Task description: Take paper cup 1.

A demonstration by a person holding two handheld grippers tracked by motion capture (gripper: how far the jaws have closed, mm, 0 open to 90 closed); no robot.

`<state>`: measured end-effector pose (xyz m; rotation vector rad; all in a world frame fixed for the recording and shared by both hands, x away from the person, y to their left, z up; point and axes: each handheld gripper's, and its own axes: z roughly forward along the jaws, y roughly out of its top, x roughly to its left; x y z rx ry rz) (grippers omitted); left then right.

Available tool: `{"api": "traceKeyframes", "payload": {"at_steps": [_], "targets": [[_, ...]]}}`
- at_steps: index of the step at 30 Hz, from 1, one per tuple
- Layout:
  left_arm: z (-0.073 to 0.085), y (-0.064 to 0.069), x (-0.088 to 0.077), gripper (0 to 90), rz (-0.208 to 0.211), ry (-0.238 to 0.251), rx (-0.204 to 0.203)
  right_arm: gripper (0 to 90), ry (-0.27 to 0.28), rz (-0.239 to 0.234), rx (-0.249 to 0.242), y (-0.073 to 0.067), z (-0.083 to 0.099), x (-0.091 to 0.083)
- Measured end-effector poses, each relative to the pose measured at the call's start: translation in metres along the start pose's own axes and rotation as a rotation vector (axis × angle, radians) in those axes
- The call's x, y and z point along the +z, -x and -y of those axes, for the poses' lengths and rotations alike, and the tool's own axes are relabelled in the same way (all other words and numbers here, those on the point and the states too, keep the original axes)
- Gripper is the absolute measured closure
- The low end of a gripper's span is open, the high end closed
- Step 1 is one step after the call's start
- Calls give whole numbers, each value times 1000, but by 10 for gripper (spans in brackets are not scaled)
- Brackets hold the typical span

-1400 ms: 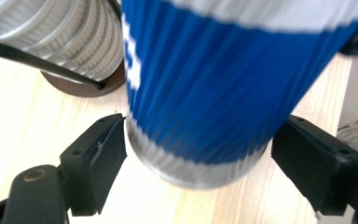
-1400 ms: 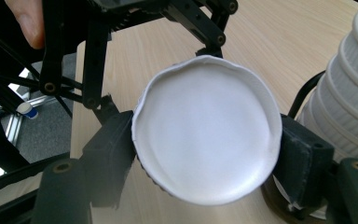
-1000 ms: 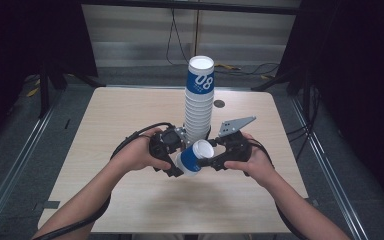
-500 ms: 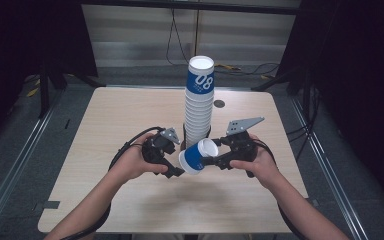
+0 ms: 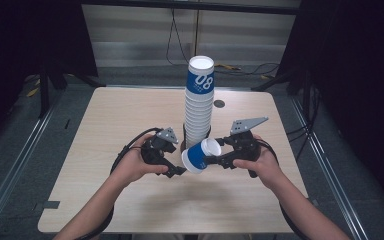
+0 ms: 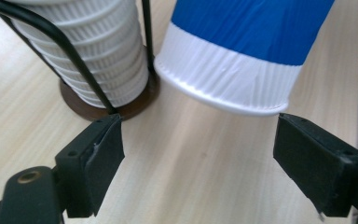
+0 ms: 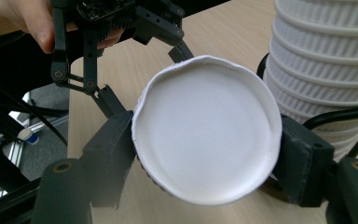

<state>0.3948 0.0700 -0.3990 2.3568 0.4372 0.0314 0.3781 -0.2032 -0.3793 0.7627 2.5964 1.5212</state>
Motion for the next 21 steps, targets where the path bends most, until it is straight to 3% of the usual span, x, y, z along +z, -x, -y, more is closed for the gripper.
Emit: {"api": "traceKeyframes", "payload": {"at_steps": [9, 17, 19, 21], "targets": [[-2, 1, 2, 161, -7, 6, -12, 277, 13, -5, 10, 1, 1, -5], [-6, 2, 4, 160, 5, -1, 9, 277, 15, 5, 10, 2, -2, -7], [-7, 2, 5, 160, 0, -5, 30, 277, 17, 1, 8, 2, -2, -6], [-6, 3, 6, 159, 3, -8, 23, 277, 14, 1, 8, 1, -2, -6]]}}
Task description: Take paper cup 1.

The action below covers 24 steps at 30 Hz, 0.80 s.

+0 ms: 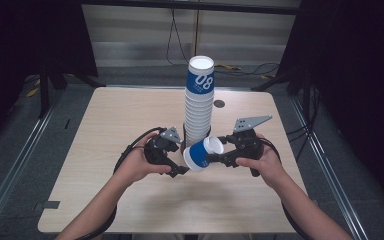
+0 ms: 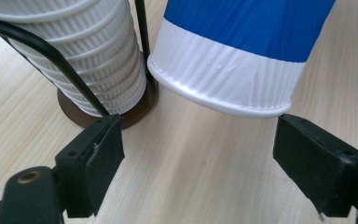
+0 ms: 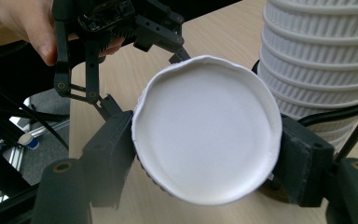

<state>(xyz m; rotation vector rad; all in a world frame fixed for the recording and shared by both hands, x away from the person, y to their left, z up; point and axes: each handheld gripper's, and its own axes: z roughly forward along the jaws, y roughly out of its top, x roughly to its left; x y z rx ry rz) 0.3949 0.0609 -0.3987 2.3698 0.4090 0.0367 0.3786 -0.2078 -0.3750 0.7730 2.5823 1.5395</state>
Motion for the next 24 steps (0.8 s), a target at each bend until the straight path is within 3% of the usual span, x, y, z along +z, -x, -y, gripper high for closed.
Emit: {"api": "traceKeyframes", "payload": {"at_steps": [3, 7, 24], "targets": [[0, 0, 2, 160, -2, -11, 7, 277, -4, 4, 1, 0, 1, 1], [-1, 3, 4, 162, 32, -5, 16, 277, -3, 2, -3, 0, 1, 3], [-11, 5, 15, 152, 33, 16, 40, 277, 0, -14, 3, -3, -2, 8]]}}
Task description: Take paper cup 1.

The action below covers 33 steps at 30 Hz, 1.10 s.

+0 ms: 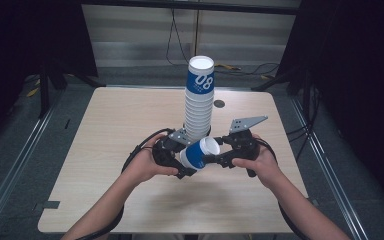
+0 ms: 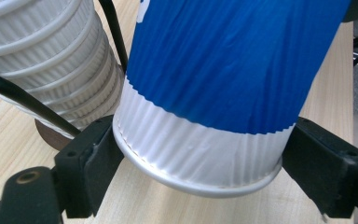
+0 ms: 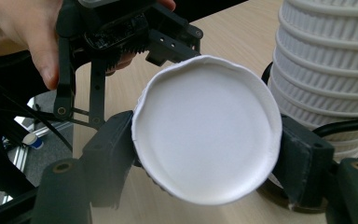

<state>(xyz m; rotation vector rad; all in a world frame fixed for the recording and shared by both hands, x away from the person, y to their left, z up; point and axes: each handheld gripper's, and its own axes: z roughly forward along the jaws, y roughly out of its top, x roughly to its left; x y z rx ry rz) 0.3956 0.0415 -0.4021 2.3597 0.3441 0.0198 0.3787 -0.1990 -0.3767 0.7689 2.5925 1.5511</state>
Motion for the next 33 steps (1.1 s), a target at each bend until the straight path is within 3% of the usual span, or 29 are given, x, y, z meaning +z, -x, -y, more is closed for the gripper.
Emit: {"api": "traceKeyframes", "payload": {"at_steps": [9, 21, 28, 33], "targets": [[-3, 2, 2, 133, -10, -13, 21, 277, -4, -8, 3, 0, 0, 1], [-5, 4, 6, 128, 0, 13, 43, 278, 6, -27, 18, 1, 1, 2], [-7, 4, 3, 154, 2, 3, 34, 278, 14, -34, 19, 1, 1, 2], [-10, 4, -1, 170, 0, -20, 51, 276, 32, -47, 26, 1, 2, 1]]}}
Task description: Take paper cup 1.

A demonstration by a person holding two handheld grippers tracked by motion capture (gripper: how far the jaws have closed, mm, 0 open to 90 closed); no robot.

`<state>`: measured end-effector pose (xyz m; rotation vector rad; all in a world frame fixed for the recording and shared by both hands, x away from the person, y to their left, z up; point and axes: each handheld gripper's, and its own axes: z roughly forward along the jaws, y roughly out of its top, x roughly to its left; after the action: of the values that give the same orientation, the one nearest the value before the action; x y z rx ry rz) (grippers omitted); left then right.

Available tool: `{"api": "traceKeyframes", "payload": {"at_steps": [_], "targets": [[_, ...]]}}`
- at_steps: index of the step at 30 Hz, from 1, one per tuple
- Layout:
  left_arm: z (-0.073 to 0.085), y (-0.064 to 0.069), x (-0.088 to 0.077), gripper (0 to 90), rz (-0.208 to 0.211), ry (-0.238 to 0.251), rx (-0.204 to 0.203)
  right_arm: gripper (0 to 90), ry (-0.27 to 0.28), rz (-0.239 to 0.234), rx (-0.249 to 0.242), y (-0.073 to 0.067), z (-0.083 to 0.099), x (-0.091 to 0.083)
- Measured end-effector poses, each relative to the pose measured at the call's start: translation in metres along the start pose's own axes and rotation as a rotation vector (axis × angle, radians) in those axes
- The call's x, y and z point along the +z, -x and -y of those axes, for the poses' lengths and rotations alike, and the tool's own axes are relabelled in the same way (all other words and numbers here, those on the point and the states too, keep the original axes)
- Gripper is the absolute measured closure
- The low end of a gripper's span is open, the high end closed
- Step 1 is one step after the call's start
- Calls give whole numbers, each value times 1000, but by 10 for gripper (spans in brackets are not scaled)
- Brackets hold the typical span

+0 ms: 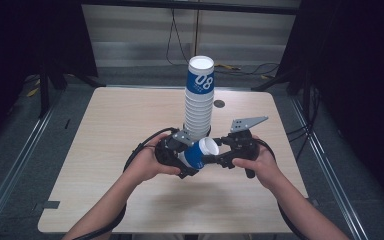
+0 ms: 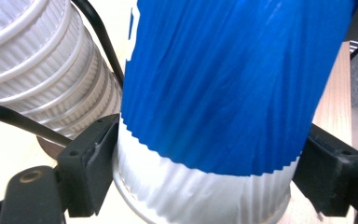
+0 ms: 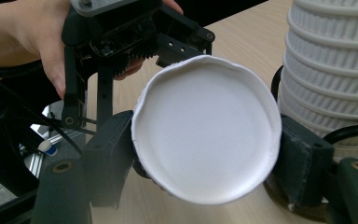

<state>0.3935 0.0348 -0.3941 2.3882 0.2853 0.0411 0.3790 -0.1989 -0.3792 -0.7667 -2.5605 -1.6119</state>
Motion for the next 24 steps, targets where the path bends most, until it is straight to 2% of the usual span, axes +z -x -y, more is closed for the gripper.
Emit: {"api": "traceKeyframes", "payload": {"at_steps": [7, 12, 18, 24], "targets": [[-1, 1, -5, 187, 9, -42, -2, 274, 4, -18, 0, -1, 2, 2], [-3, 1, -6, 189, 12, -84, 7, 265, -22, -17, -23, -2, 3, 5], [-4, 1, -8, 189, 15, -127, 2, 244, -86, 16, -103, -6, 2, 8], [-4, 1, -8, 189, 13, -189, 30, 215, -191, 41, -203, -10, 3, 11]]}}
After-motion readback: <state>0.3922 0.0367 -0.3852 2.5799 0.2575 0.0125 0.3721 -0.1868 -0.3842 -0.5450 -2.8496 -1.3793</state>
